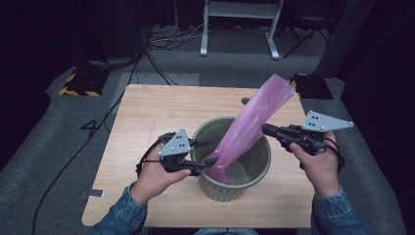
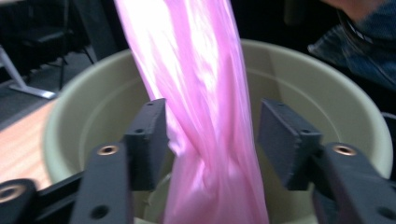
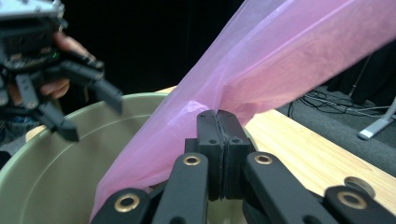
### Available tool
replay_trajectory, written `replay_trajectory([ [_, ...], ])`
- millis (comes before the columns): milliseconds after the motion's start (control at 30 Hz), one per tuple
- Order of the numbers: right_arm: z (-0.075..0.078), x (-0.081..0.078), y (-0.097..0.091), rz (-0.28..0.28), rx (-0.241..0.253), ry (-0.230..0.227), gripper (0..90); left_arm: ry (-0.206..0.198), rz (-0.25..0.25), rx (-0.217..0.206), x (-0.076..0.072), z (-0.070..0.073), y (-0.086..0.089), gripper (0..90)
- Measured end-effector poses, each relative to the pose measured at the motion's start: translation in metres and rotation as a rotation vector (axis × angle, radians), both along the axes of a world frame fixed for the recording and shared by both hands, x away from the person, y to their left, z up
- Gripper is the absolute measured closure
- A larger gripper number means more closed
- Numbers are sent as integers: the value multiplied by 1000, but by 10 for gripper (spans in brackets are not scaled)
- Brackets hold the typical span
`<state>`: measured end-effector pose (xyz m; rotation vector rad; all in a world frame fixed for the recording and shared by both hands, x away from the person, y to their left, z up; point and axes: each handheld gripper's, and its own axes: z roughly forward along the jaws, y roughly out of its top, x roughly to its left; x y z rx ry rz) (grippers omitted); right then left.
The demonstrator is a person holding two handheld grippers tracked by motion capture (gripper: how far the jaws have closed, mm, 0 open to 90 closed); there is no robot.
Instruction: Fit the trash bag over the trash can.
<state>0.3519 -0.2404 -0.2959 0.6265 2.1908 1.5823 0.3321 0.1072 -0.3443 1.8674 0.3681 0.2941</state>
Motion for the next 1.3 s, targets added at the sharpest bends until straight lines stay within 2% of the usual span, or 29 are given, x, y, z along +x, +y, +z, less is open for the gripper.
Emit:
replay_trajectory([
  [267, -4, -8, 23, 75, -40, -5, 900, -37, -5, 21, 4, 12, -19, 405],
  [400, -5, -10, 32, 107, -46, -8, 900, -43, -24, 11, 9, 18, -31, 437],
  [467, -6, -12, 36, 122, -48, -8, 900, -39, -35, 2, 11, 20, -35, 491],
  [567, -7, -14, 41, 140, -54, -9, 900, -41, -61, 27, 12, 20, -38, 736],
  [633, -9, -15, 41, 146, -61, -7, 900, -39, -57, 50, 12, 18, -36, 847],
  [700, -12, -16, 39, 142, -68, 1, 900, -29, -42, 56, 12, 16, -32, 895],
  [933, -21, -20, 21, 101, -86, 19, 900, -25, 25, 46, 12, 13, -11, 900],
  [1100, -28, -27, 9, 73, -91, 35, 900, -25, 71, 57, 13, 8, -1, 900],
  [1200, -30, -31, 5, 70, -90, 42, 900, -17, 81, 60, 13, 5, 2, 900],
  [1300, -30, -34, 1, 64, -90, 40, 900, -16, 82, 79, 13, 3, 2, 900],
])
